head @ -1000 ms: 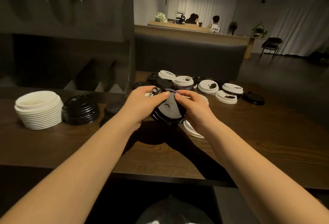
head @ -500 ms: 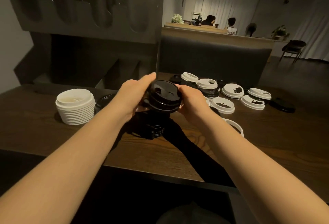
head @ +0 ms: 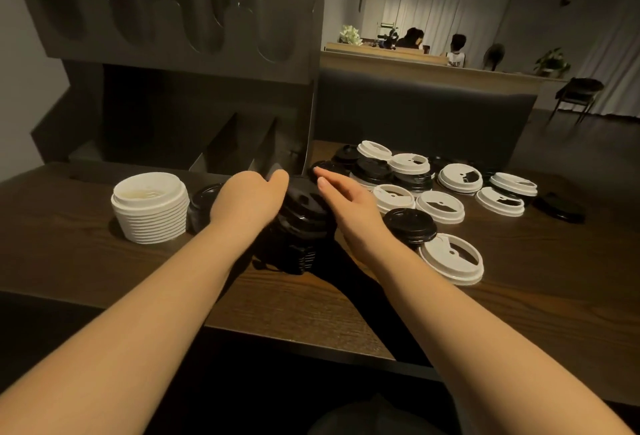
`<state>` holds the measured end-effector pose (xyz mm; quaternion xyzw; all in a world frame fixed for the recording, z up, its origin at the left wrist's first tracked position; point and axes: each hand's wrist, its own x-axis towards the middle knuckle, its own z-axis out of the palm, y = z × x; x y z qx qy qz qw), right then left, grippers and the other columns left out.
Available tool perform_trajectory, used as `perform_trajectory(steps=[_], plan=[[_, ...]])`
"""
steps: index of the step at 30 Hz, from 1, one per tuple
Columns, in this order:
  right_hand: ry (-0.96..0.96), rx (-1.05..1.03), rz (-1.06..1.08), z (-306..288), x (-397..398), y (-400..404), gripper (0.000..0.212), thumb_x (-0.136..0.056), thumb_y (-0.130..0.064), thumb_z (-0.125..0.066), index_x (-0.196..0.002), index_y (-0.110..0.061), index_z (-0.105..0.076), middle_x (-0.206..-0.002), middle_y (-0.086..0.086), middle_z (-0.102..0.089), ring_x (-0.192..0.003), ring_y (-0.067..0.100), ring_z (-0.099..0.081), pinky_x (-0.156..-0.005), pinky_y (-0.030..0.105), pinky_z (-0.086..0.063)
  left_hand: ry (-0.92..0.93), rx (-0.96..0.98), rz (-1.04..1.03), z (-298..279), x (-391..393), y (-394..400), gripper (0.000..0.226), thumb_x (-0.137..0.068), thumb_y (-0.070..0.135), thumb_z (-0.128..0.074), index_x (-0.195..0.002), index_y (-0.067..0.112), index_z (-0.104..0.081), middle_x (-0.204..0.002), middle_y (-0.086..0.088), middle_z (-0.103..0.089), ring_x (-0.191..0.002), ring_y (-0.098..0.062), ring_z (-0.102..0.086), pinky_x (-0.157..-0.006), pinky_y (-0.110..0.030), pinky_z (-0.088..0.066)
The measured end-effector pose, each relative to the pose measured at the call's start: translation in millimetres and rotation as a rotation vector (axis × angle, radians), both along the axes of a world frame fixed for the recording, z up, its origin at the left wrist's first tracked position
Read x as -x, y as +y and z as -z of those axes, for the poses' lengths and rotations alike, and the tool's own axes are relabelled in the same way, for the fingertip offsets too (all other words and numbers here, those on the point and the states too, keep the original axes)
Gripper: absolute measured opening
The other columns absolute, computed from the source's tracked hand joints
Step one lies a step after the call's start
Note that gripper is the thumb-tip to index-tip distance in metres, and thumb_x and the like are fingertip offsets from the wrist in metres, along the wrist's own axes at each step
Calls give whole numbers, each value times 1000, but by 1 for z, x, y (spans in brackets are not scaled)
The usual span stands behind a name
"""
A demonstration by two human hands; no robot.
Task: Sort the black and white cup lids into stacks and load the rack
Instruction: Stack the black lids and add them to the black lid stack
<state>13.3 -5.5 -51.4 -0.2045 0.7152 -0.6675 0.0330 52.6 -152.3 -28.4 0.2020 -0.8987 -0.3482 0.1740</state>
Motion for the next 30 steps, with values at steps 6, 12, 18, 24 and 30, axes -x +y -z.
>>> perform_trajectory(steps=[6,12,18,24,30], plan=[[-1,-82,27,6,-6,-9,22,-97,-31,-52,-108,-20,-68,-104,-8,-66,-98,4,-61,-77,15,-50,-9,29,-44,10,2,-5,38,-101,27,-37,-69,8,-46,-60,-3,-39,-53,-13,-37,-52,-28,-26],[-23,-62,96,-6,-1,-17,16,-92,-29,-61,-88,-19,-72,-84,-6,-70,-81,6,-65,-73,20,-52,-52,35,66,-2,2,1,64,-95,62,-29,-63,12,-53,-60,-1,-47,-56,-13,-45,-52,-27,-29],[-165,71,65,-12,5,-13,19,-93,-26,-59,-105,-16,-69,-103,0,-69,-97,12,-63,-76,23,-49,-64,-265,21,0,8,-12,51,-96,46,-46,-104,-3,-61,-63,-7,-58,-51,-16,-57,-46,-24,-42],[-102,-23,-4,3,4,-8,30,-96,-27,-53,-123,-15,-63,-122,2,-64,-114,13,-58,-100,32,-45,-114,36,-19,7,10,-19,52,-99,41,-30,-76,5,-60,-57,-4,-60,-50,-13,-55,-54,-25,-39],[-131,-21,-32,8,6,-10,27,-100,-29,-45,-115,-21,-65,-118,-4,-64,-110,9,-56,-101,30,-42,-232,153,54,14,14,-26,42,-93,44,-35,-84,11,-59,-74,-6,-65,-76,-22,-61,-74,-36,-46]])
